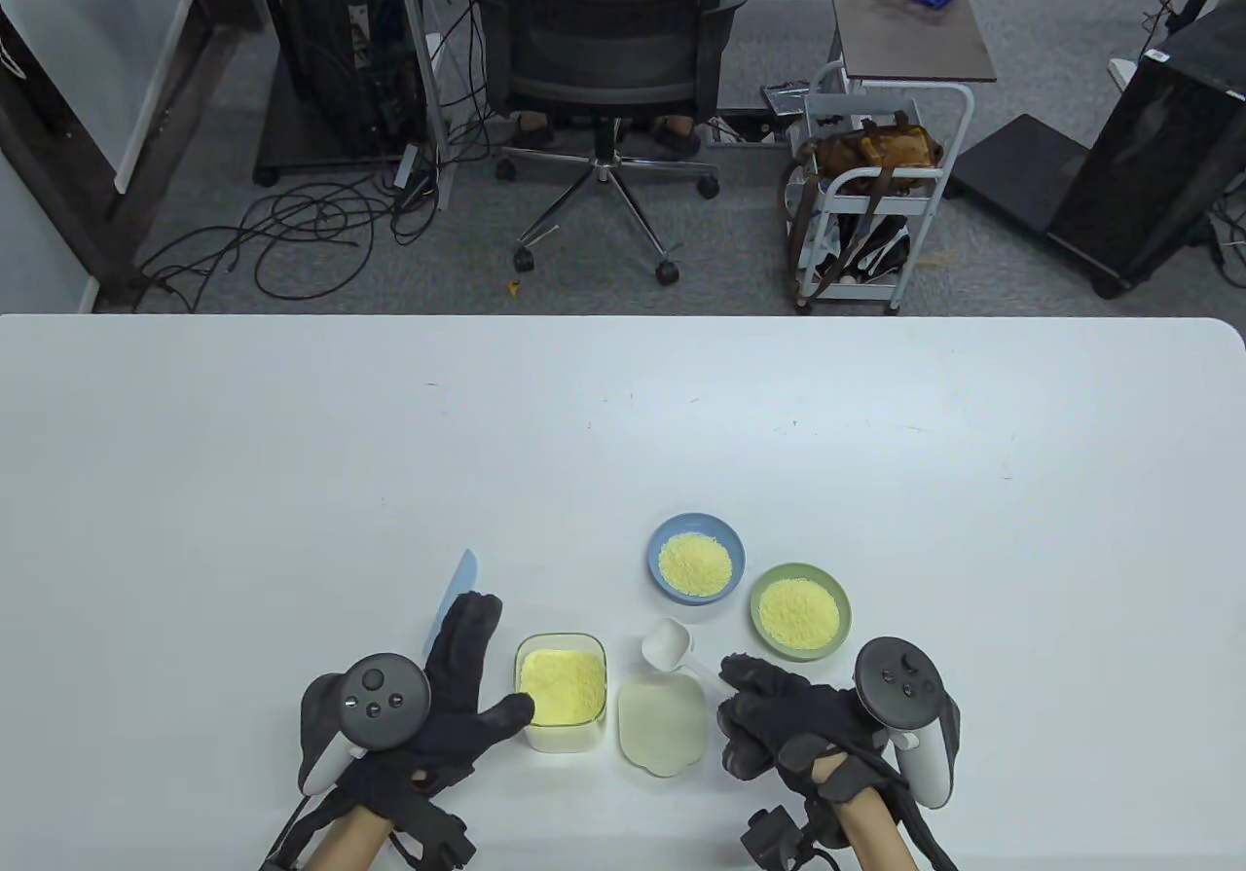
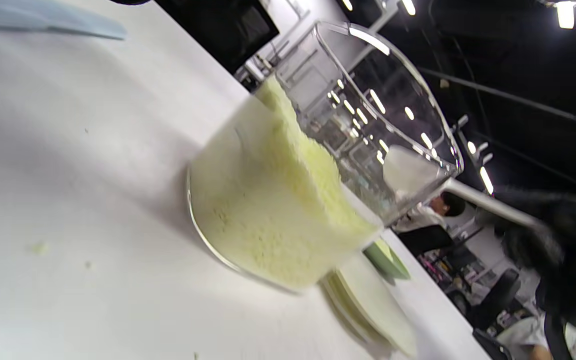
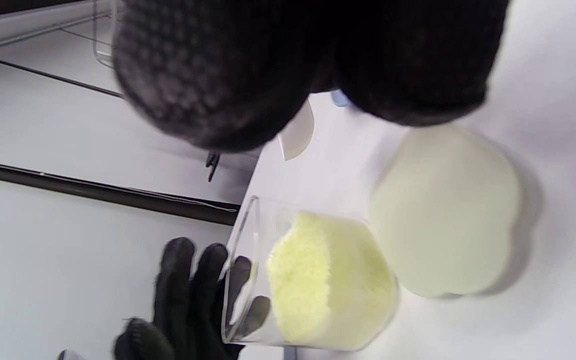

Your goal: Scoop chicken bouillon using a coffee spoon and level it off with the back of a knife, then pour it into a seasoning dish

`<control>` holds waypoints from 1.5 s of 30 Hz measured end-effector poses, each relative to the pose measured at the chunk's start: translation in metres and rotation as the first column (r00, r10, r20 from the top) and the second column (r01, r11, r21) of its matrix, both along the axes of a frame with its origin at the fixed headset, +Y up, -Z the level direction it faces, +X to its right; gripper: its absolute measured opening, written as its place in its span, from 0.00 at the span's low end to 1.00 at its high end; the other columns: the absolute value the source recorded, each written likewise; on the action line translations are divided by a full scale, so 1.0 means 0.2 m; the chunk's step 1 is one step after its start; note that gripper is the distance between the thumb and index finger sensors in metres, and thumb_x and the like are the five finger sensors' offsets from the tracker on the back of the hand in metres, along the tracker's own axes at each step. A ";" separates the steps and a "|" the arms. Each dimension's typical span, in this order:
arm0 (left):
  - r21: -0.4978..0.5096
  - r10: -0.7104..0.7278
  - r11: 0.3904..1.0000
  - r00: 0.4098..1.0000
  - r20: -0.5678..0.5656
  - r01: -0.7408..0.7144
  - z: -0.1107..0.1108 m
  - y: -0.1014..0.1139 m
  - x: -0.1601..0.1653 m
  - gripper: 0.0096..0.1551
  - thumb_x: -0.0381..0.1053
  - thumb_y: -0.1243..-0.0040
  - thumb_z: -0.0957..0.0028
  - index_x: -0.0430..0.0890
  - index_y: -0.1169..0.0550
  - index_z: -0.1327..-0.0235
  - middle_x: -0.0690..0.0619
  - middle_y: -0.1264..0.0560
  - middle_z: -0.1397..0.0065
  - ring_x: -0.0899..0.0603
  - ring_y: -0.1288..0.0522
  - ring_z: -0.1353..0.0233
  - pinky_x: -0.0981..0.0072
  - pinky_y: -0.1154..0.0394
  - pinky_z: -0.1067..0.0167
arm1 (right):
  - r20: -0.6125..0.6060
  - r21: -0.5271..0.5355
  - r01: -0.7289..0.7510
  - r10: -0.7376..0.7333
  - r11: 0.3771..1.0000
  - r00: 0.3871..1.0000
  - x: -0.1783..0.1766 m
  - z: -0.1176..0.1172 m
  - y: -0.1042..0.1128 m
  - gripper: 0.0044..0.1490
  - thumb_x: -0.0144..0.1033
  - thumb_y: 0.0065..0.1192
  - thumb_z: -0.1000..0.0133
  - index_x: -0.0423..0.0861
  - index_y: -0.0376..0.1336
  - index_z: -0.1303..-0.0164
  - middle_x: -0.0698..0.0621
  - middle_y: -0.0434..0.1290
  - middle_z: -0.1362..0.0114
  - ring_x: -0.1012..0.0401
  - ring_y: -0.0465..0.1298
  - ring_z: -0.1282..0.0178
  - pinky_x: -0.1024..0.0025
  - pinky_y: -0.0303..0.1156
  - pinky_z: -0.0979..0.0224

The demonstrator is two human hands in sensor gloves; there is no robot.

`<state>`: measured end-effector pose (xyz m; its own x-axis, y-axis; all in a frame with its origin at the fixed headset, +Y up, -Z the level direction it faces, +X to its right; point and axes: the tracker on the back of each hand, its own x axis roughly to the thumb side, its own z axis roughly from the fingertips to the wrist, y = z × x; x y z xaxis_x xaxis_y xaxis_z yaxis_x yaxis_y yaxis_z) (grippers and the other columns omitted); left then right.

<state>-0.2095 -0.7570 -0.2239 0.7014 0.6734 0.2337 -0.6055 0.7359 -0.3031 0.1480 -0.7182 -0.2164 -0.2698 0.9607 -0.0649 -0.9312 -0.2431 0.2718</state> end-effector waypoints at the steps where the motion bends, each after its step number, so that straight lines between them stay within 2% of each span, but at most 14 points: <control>1: -0.003 -0.033 0.999 0.999 0.002 0.033 0.00 -0.01 0.02 0.66 0.82 0.51 0.61 0.54 0.62 0.20 0.37 0.62 0.13 0.31 0.53 0.12 0.32 0.47 0.25 | -0.011 0.023 0.002 -0.002 1.000 1.000 -0.02 0.00 0.03 0.31 0.27 0.59 0.52 0.29 0.58 0.40 0.29 0.71 0.53 0.67 0.80 0.71 0.60 0.79 0.61; 5: -0.019 -0.099 0.995 0.995 0.026 0.100 -0.01 -0.05 0.04 0.66 0.80 0.48 0.60 0.53 0.62 0.19 0.37 0.61 0.13 0.31 0.53 0.12 0.32 0.47 0.24 | -0.101 0.075 -0.035 0.043 0.997 0.994 -0.13 -0.02 0.12 0.30 0.26 0.61 0.53 0.32 0.61 0.41 0.29 0.71 0.52 0.65 0.80 0.71 0.58 0.78 0.60; 11: -0.029 -0.089 0.996 0.996 0.026 0.089 -0.02 -0.07 0.03 0.64 0.79 0.46 0.60 0.54 0.57 0.19 0.37 0.58 0.13 0.30 0.50 0.13 0.33 0.45 0.25 | -0.173 0.129 -0.270 0.289 0.954 0.941 -0.33 -0.07 0.16 0.28 0.23 0.64 0.55 0.32 0.64 0.43 0.27 0.71 0.52 0.63 0.80 0.72 0.55 0.78 0.61; 15: -0.049 -0.071 0.996 0.997 0.031 0.072 -0.02 -0.07 0.04 0.63 0.79 0.46 0.59 0.54 0.57 0.19 0.36 0.57 0.14 0.30 0.50 0.14 0.33 0.45 0.25 | -0.154 0.187 -0.396 0.425 0.899 0.892 -0.44 -0.09 0.17 0.28 0.21 0.64 0.55 0.31 0.64 0.44 0.26 0.70 0.53 0.62 0.79 0.72 0.54 0.77 0.61; 18: -0.059 -0.069 0.996 0.997 0.037 0.071 -0.02 -0.07 0.04 0.63 0.79 0.46 0.59 0.55 0.57 0.19 0.36 0.56 0.14 0.30 0.50 0.14 0.33 0.45 0.26 | -0.156 0.277 -0.488 0.540 0.827 0.827 -0.53 -0.08 0.17 0.28 0.21 0.63 0.54 0.32 0.64 0.43 0.26 0.68 0.51 0.61 0.78 0.71 0.53 0.76 0.59; 23: -0.085 -0.048 0.995 0.998 0.041 0.051 -0.03 -0.07 0.03 0.62 0.78 0.45 0.58 0.55 0.57 0.19 0.37 0.55 0.14 0.30 0.49 0.14 0.33 0.45 0.26 | -0.160 0.370 -0.540 0.624 0.756 0.764 -0.61 -0.07 0.17 0.28 0.19 0.62 0.54 0.32 0.64 0.43 0.25 0.67 0.50 0.60 0.78 0.71 0.51 0.75 0.57; 30: -0.101 -0.042 0.994 0.998 0.045 0.046 -0.03 -0.06 0.03 0.61 0.77 0.44 0.58 0.56 0.57 0.20 0.36 0.54 0.14 0.30 0.48 0.14 0.33 0.45 0.26 | -0.283 0.244 -0.505 0.559 0.828 0.779 -0.64 -0.12 0.14 0.28 0.18 0.63 0.56 0.29 0.66 0.44 0.25 0.69 0.50 0.60 0.79 0.73 0.51 0.77 0.60; 31: -0.103 -0.040 0.994 0.998 0.047 0.045 -0.03 -0.06 0.03 0.61 0.77 0.44 0.58 0.56 0.57 0.20 0.36 0.54 0.14 0.30 0.48 0.14 0.33 0.45 0.26 | -0.332 0.215 -0.525 0.567 0.824 0.754 -0.64 -0.13 0.12 0.28 0.19 0.63 0.57 0.31 0.66 0.45 0.27 0.70 0.51 0.61 0.79 0.74 0.52 0.77 0.60; 32: -0.105 -0.038 0.994 0.998 0.046 0.042 -0.03 -0.06 0.02 0.61 0.77 0.44 0.58 0.56 0.57 0.20 0.36 0.54 0.14 0.30 0.48 0.14 0.33 0.45 0.26 | -0.383 0.209 -0.484 0.527 0.850 0.759 -0.64 -0.14 0.12 0.28 0.19 0.63 0.57 0.30 0.65 0.45 0.27 0.70 0.52 0.62 0.79 0.75 0.53 0.78 0.62; 34: -0.109 -0.046 0.993 0.998 0.042 0.050 -0.03 -0.06 0.02 0.61 0.77 0.44 0.58 0.56 0.57 0.20 0.36 0.54 0.14 0.30 0.48 0.14 0.33 0.45 0.26 | -0.349 0.163 -0.463 0.490 0.871 0.798 -0.63 -0.14 0.11 0.28 0.19 0.64 0.57 0.29 0.66 0.46 0.27 0.72 0.53 0.62 0.80 0.76 0.54 0.79 0.63; 36: -0.110 -0.047 0.993 0.998 0.043 0.052 -0.03 -0.06 0.02 0.61 0.77 0.44 0.58 0.56 0.57 0.20 0.36 0.54 0.14 0.30 0.48 0.14 0.33 0.45 0.26 | -0.379 0.107 -0.430 0.436 0.897 0.816 -0.62 -0.16 0.08 0.27 0.19 0.63 0.57 0.29 0.66 0.47 0.27 0.74 0.56 0.65 0.81 0.79 0.56 0.81 0.66; 37: -0.110 -0.048 0.993 0.998 0.043 0.052 -0.03 -0.06 0.02 0.61 0.77 0.44 0.58 0.56 0.57 0.20 0.36 0.54 0.14 0.30 0.48 0.14 0.33 0.45 0.26 | -0.409 0.070 -0.382 0.376 0.921 0.832 -0.61 -0.16 0.06 0.28 0.20 0.63 0.56 0.27 0.65 0.47 0.27 0.74 0.57 0.66 0.81 0.80 0.58 0.81 0.68; 41: -0.109 -0.050 0.993 0.998 0.044 0.055 -0.03 -0.06 0.02 0.61 0.77 0.45 0.58 0.56 0.57 0.20 0.36 0.54 0.14 0.30 0.48 0.14 0.33 0.45 0.26 | -0.359 -0.090 -0.211 0.166 0.973 0.918 -0.58 -0.16 -0.01 0.28 0.21 0.62 0.57 0.24 0.64 0.49 0.27 0.76 0.63 0.70 0.81 0.86 0.62 0.83 0.74; 45: -0.106 -0.054 0.993 0.998 0.044 0.058 -0.03 -0.06 0.02 0.61 0.77 0.45 0.58 0.56 0.58 0.20 0.35 0.54 0.14 0.30 0.48 0.14 0.33 0.45 0.26 | -0.362 -0.191 -0.094 0.019 0.977 0.932 -0.55 -0.16 -0.08 0.28 0.22 0.60 0.54 0.24 0.62 0.47 0.29 0.76 0.63 0.72 0.81 0.86 0.65 0.83 0.74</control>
